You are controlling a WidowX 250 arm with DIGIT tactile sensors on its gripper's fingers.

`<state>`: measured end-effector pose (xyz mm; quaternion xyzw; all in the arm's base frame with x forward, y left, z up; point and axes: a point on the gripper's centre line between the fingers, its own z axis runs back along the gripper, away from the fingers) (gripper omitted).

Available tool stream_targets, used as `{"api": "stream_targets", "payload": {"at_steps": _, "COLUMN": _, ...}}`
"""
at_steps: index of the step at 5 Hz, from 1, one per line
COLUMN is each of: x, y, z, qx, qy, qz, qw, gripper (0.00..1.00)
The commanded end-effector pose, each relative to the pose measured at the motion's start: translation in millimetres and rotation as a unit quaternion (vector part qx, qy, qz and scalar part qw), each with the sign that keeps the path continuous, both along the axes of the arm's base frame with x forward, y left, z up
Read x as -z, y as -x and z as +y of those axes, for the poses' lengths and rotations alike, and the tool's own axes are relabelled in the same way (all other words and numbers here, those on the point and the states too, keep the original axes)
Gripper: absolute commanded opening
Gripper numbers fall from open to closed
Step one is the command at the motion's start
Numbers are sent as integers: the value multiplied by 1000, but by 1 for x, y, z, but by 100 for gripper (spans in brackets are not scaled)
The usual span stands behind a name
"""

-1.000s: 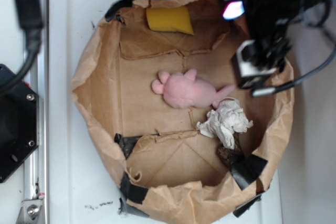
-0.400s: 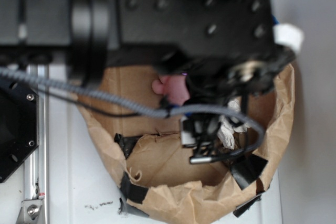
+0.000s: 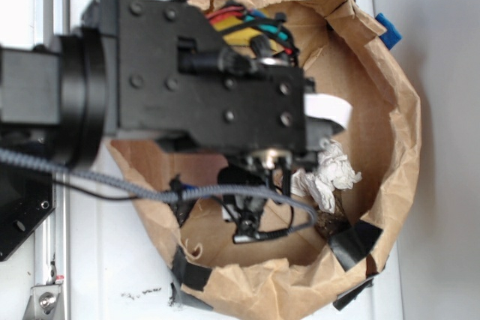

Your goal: Grab the green sponge.

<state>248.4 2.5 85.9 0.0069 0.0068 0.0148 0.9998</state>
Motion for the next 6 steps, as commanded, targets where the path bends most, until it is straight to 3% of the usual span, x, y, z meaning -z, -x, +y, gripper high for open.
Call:
{"api": "stream_targets", "payload": {"at_steps": 1, "x": 1, "y": 6, "z": 41, "qx": -3, "qy": -25, "qz": -7, "qw": 1000, "gripper": 100}}
{"api": "stream_targets", "payload": {"at_steps": 2, "x": -3, "y": 9, "z": 53, "qx": 1, "qy": -34, "qz": -9, "qw": 999, "gripper": 100}}
{"api": "stream_targets", "payload": {"at_steps": 6, "x": -3, "y": 9, "z": 53, "qx": 1, "qy": -34, "qz": -9, "qw": 999, "gripper": 100}}
